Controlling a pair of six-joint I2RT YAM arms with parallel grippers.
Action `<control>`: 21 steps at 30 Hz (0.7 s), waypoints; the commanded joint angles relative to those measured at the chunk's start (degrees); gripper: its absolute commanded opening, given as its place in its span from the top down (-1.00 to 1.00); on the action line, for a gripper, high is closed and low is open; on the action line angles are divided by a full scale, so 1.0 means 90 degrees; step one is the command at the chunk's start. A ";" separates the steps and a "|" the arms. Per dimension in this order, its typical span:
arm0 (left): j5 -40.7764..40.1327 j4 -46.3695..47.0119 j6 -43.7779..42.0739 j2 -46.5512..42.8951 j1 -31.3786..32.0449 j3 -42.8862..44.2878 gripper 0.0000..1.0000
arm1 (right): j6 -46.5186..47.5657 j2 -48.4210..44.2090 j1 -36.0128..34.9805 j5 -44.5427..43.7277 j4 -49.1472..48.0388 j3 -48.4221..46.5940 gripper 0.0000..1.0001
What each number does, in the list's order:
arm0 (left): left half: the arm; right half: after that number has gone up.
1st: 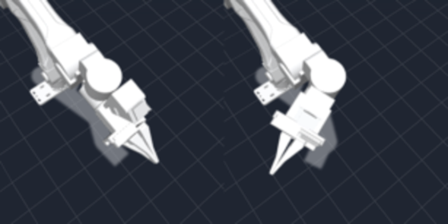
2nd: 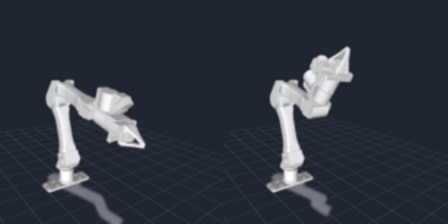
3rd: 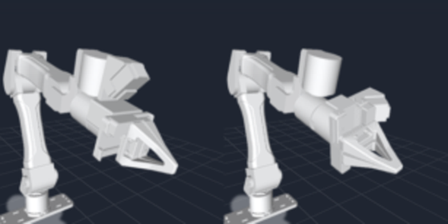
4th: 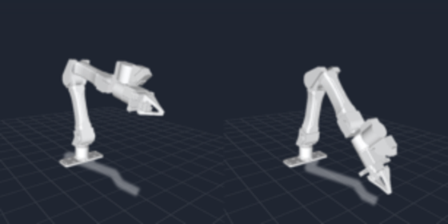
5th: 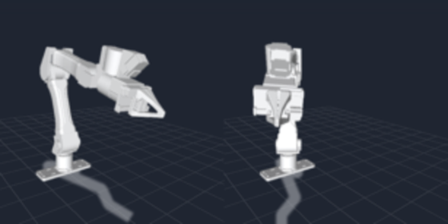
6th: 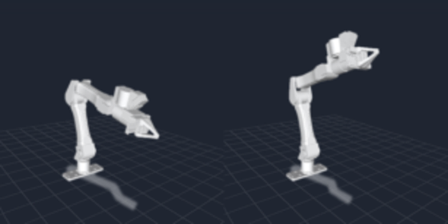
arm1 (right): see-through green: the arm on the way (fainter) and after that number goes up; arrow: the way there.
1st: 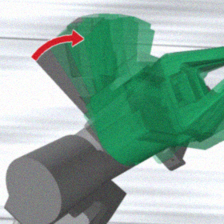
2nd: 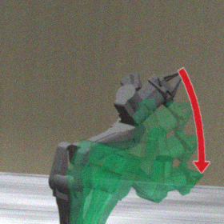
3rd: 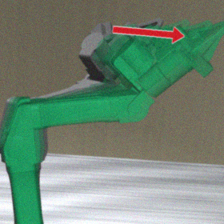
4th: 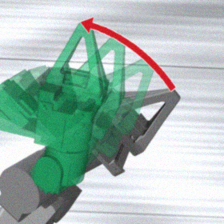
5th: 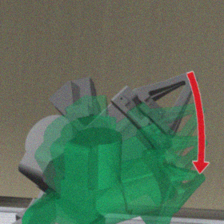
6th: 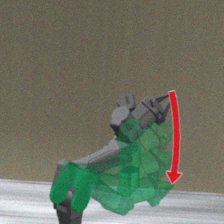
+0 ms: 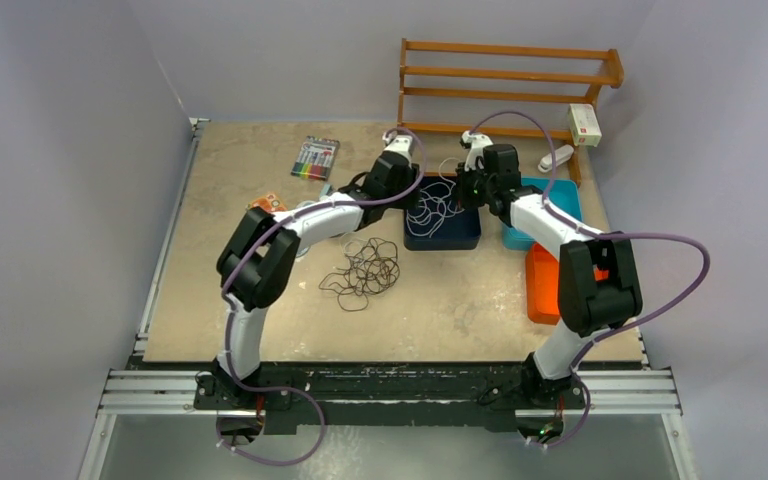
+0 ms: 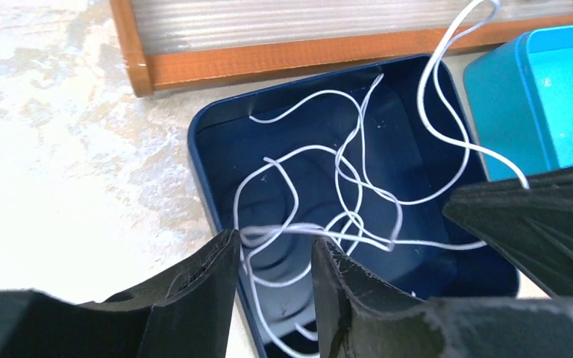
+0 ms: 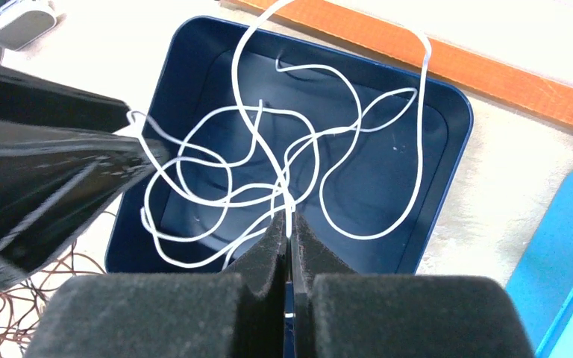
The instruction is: Untangle the cables
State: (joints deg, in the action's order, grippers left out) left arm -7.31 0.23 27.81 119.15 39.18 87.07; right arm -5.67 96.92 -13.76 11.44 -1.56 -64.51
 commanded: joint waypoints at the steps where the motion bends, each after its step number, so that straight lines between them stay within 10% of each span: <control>1: -0.0362 0.0335 -0.0022 -0.1033 -0.0015 -0.0285 0.18 | 0.0217 -0.0016 0.0005 -0.0216 0.0095 -0.0412 1.00; 8: -0.0437 0.0286 0.0040 -0.1362 -0.0077 -0.0529 -0.19 | 0.0329 0.0012 0.0005 -0.0148 0.0247 -0.0415 1.00; 21: -0.1196 -0.0049 -0.0063 -0.2762 -0.0254 -0.1302 -0.23 | 0.1035 0.0967 -0.0310 0.0630 0.1104 -0.1168 0.77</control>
State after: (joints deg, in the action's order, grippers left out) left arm -14.44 -1.32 27.83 99.94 37.91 76.77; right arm 1.58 103.66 -15.09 16.10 4.67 -72.14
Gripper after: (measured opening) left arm 0.615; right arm 0.111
